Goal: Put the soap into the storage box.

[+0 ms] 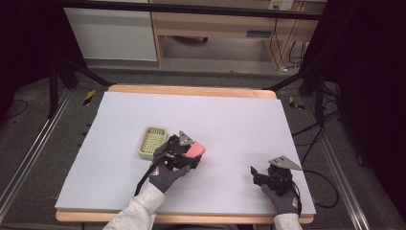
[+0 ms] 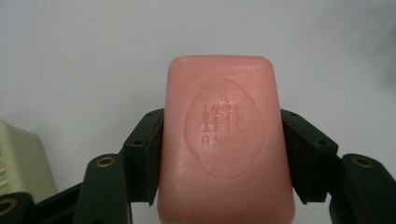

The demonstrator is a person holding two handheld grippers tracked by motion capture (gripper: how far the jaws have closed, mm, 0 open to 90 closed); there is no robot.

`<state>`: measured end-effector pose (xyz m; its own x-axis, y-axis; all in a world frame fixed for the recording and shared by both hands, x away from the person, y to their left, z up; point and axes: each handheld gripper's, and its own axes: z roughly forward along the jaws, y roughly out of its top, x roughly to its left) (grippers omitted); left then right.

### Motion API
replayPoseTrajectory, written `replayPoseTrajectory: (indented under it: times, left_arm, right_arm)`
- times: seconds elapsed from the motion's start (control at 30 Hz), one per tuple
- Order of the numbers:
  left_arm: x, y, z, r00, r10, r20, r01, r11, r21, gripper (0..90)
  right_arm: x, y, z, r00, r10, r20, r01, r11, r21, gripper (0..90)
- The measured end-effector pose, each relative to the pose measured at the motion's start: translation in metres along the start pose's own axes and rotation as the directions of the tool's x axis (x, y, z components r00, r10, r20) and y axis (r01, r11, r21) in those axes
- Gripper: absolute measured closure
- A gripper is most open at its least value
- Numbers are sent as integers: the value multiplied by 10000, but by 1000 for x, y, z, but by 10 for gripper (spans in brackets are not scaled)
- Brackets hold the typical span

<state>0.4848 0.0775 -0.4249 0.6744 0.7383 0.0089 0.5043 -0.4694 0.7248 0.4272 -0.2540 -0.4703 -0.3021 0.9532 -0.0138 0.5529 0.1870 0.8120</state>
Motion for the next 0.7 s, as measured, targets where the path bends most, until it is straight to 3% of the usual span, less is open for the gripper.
replayPoseTrajectory:
  times: [0.47,0.7]
  left_arm:
    - [25,-11,-25,9988,-332,-348,324,9992,-244,371]
    - [42,-14,-39,9951,-760,-627,723,9956,-598,371]
  right_arm:
    - [1,0,0,10000,18,-41,-18,10000,15,199]
    - [0,0,0,10000,-29,14,29,10000,-3,200]
